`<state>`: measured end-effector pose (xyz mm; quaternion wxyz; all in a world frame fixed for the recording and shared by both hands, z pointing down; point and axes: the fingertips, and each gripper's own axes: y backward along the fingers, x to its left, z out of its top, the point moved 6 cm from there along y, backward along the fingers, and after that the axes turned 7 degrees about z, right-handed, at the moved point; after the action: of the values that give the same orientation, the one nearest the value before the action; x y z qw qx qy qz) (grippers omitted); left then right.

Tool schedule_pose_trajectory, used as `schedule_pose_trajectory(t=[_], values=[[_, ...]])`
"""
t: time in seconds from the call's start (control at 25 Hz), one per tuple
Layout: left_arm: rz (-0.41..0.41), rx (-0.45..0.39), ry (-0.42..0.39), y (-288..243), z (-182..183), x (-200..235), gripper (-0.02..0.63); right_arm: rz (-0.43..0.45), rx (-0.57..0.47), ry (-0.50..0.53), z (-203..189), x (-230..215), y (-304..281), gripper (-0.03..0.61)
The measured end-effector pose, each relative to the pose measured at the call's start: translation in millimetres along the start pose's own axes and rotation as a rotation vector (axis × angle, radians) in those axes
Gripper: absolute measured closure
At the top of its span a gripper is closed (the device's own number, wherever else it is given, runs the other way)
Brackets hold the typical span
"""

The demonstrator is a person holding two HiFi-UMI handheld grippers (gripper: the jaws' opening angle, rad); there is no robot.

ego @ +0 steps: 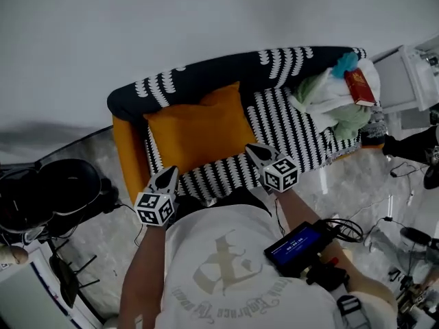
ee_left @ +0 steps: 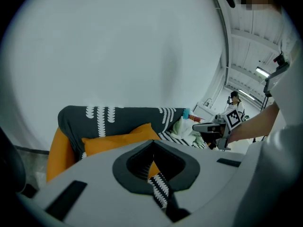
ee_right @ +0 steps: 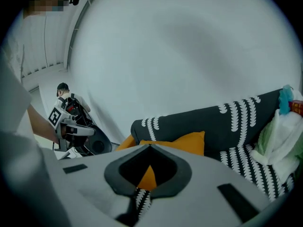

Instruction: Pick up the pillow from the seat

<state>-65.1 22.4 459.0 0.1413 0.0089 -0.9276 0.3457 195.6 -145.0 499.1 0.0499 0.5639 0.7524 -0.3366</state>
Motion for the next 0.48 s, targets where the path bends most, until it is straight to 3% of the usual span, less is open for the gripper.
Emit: schedule_pose_trajectory(t=[0.48], values=[[0.075,0.098,0.078,-24,-63,30,0.604,-0.025,0.137,0.035,-16,-31,-27,0.565]])
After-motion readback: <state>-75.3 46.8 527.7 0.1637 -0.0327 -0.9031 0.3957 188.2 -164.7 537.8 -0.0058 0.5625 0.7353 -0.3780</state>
